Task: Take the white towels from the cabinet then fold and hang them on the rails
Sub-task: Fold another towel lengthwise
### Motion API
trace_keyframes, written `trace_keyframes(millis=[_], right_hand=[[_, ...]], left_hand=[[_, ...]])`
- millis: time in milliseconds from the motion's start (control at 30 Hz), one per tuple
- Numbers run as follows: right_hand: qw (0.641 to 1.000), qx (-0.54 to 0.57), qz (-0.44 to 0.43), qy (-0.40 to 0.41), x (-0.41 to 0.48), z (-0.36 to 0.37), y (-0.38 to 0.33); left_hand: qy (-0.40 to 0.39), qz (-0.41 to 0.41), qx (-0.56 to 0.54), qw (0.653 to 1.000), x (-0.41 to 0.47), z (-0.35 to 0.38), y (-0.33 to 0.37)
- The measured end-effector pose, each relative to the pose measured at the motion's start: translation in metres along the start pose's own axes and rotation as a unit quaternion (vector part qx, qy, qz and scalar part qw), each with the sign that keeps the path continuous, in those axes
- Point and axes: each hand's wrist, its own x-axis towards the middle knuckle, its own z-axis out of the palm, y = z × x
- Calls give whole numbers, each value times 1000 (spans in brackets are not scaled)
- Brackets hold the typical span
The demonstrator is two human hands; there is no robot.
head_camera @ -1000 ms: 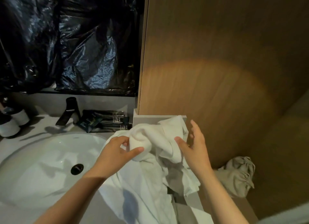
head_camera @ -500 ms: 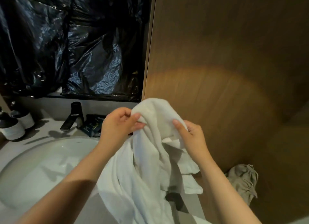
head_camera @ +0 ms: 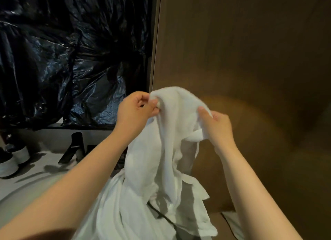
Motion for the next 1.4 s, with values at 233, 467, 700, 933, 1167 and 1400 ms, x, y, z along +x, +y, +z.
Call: trace_keyframes(millis=[233,467,700,933,1167,1400], right_hand=[[981,-168,82,-52,-51,9,105],[964,-206,-50,-161,-116,7,163],[950,-171,45,-259,-121,9,198],[961,-12,123,-247,-110,26,199],[969,45,104,-221,-85,46,188],[964,-107,44,-241,-78,33,184]], left_hand=[[-107,-71,159,979,-75,7,-90],[-179,-86,159,967,-146,6,-143],[-246,-85,237,936,-163,15,-169],[-266,-60,292,917,-173,21,-182],[-210,-126,236,941,-176,20,-188],[-112,-134,128,976,-150,21,-171]])
